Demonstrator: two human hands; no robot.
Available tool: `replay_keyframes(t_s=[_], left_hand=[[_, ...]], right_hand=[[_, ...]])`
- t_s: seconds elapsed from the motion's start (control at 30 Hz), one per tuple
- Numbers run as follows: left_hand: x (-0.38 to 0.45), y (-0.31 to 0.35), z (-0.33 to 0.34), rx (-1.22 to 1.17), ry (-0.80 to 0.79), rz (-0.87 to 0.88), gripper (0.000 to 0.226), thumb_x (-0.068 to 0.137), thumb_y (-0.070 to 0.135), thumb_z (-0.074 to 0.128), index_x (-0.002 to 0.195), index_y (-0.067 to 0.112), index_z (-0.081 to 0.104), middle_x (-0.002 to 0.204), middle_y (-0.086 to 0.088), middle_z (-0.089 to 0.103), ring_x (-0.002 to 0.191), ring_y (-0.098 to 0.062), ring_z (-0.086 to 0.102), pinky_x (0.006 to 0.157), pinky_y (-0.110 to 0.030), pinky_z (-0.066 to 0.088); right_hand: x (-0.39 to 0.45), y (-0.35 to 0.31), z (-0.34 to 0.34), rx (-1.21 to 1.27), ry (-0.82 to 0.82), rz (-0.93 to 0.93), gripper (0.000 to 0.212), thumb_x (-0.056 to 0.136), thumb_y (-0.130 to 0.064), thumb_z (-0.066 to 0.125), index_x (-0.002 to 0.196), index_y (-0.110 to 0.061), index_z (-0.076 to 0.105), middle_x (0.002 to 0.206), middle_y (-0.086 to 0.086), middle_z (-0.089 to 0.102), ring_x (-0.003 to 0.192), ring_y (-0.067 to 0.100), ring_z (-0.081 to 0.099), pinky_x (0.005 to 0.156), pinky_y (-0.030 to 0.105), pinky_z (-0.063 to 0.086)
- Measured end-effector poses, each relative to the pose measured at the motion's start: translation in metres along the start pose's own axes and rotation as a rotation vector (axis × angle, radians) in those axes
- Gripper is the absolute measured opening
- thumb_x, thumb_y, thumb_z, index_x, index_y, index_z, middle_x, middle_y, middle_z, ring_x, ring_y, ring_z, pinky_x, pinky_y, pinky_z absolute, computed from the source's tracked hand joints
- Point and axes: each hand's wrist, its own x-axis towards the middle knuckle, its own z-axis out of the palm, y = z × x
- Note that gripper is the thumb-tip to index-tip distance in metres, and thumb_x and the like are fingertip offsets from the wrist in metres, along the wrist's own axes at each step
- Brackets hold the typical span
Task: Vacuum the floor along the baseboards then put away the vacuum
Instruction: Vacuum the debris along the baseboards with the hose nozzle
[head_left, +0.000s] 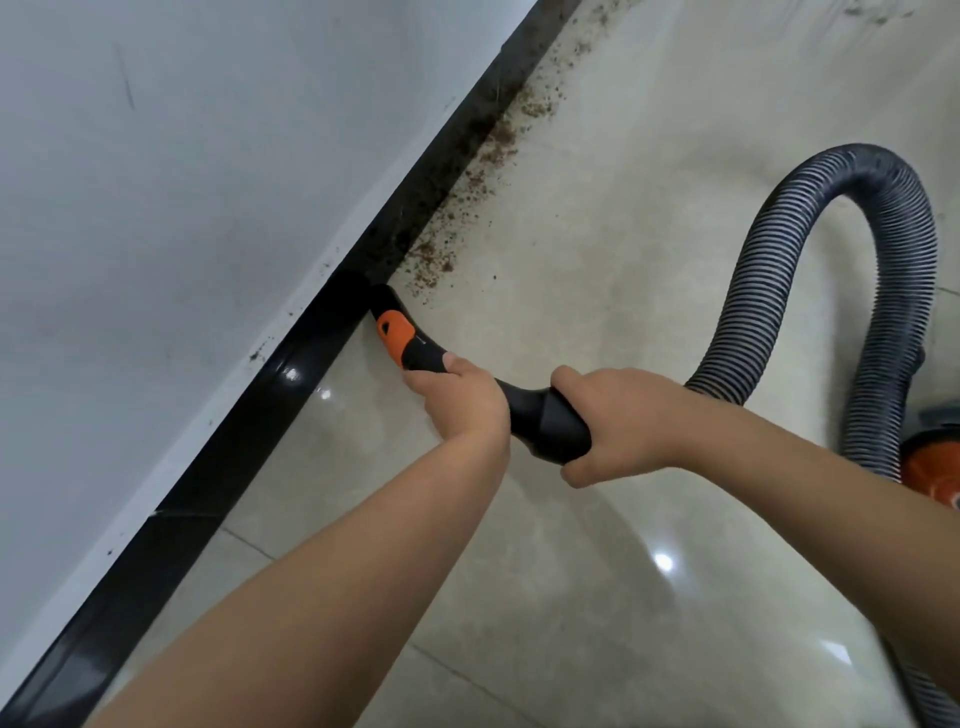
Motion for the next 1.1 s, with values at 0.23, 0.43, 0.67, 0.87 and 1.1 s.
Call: replay_keyframes(t_s=[0.23,0.43,0.67,0.87,1.1], left_hand=[[0.005,0.011,0.006,0.003,-0.020,0.023,0.049,0.102,0.028,0.025,0.146,0.011,0.012,0.140,-0.013,0.041,0.125,-0.030,0.043,0.099,-0.035,0.035],[0.002,0.013,0.010,0.016,-0.012,0.028,0.048,0.102,0.027,0.025,0.146,0.010,0.014,0.138,-0.012,0.043,0.123,-0.029,0.045,0.095,-0.033,0.036],[-0.018,-0.008,-0.004,-0.033,0.056,-0.023,0.052,0.102,0.029,0.026,0.147,0.010,0.009,0.144,-0.014,0.037,0.128,-0.029,0.041,0.102,-0.033,0.032],[-0.033,-0.043,-0.025,-0.194,0.000,-0.035,0.062,0.096,0.029,0.044,0.147,0.019,0.011,0.137,-0.011,0.046,0.117,-0.029,0.053,0.103,-0.042,0.042],[-0.026,-0.035,-0.033,-0.253,0.029,-0.070,0.058,0.095,0.028,0.045,0.144,0.014,0.016,0.132,-0.012,0.048,0.113,-0.030,0.055,0.100,-0.043,0.044]], right_hand=[[0.008,0.006,-0.006,0.052,0.000,-0.029,0.049,0.071,-0.040,0.069,0.093,-0.018,0.031,0.072,-0.008,0.041,0.059,0.009,0.043,0.050,0.027,0.035],[0.009,0.011,-0.007,0.034,0.006,-0.040,0.048,0.072,-0.040,0.068,0.093,-0.018,0.031,0.072,-0.008,0.041,0.058,0.008,0.042,0.049,0.027,0.035],[-0.007,0.009,-0.004,-0.009,-0.041,-0.089,0.047,0.070,-0.041,0.068,0.093,-0.022,0.033,0.073,-0.009,0.044,0.062,0.011,0.047,0.055,0.029,0.041],[-0.024,0.010,-0.007,0.069,-0.143,-0.128,0.042,0.066,-0.035,0.072,0.094,-0.023,0.042,0.076,-0.006,0.054,0.068,0.017,0.060,0.060,0.037,0.053],[-0.017,-0.001,-0.008,0.140,-0.141,-0.167,0.038,0.068,-0.029,0.072,0.093,-0.021,0.044,0.074,-0.005,0.058,0.069,0.019,0.062,0.059,0.036,0.053]])
